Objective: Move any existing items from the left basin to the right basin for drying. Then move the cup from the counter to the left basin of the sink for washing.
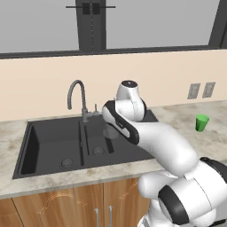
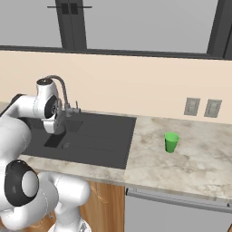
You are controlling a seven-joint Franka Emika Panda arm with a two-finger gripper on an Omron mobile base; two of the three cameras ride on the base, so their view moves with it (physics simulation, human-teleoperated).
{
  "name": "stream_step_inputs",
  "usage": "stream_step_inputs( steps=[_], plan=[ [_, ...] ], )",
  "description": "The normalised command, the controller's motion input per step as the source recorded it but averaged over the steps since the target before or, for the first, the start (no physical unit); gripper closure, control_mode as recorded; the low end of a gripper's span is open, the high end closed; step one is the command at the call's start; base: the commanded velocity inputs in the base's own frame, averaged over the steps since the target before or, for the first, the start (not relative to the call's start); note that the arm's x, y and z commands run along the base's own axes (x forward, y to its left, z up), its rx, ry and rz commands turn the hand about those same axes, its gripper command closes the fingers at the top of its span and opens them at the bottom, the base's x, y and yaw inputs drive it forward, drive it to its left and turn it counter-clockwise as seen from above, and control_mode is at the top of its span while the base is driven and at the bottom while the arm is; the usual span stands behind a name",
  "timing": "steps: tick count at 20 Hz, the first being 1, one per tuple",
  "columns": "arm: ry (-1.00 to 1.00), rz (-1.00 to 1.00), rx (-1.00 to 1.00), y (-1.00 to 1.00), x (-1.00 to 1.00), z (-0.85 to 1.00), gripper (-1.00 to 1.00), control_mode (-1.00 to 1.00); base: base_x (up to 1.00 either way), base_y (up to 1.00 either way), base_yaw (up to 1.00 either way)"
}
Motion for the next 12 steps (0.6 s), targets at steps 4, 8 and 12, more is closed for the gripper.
stream_step_inputs(
  steps=[4, 8, 12],
  plan=[
    [0.01, 0.00, 0.02, 0.00, 0.12, -0.11, 1.00, -1.00, 0.00, 0.00, 0.00],
    [0.01, 0.00, 0.01, 0.00, 0.13, -0.15, 1.00, -1.00, 0.00, 0.00, 0.00],
    [0.01, 0.00, 0.00, 0.00, 0.14, -0.18, 1.00, -1.00, 0.00, 0.00, 0.00]
  ],
)
